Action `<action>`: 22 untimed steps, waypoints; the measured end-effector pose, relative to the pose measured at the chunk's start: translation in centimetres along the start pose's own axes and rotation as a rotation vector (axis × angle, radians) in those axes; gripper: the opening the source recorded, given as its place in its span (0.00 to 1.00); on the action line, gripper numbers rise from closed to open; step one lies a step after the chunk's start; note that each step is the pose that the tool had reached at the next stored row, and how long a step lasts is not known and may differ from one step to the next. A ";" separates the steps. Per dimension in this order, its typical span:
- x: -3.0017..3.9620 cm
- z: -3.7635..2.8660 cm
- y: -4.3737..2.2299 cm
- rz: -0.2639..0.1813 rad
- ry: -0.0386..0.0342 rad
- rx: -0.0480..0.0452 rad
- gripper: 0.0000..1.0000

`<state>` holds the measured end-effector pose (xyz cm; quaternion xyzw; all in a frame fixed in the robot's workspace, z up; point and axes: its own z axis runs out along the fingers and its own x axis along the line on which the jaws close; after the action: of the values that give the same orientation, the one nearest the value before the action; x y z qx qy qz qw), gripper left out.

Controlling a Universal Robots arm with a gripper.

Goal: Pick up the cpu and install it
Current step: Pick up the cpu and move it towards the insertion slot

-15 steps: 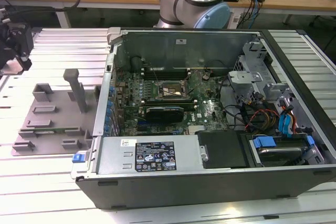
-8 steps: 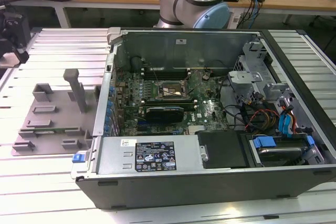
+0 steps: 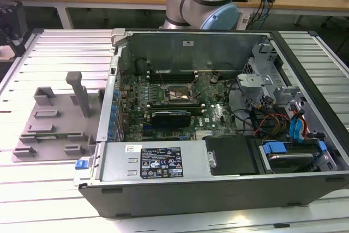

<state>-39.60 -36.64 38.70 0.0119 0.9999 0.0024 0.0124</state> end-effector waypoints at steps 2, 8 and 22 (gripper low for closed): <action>-0.03 -1.07 0.11 0.000 -0.0001 0.0007 0.55; -0.06 -2.29 0.31 0.000 -0.0002 0.0032 0.55; -3.89 -2.77 0.47 0.000 -0.0002 0.0041 0.55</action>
<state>-35.77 -36.28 41.57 0.0118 0.9999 0.0004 0.0124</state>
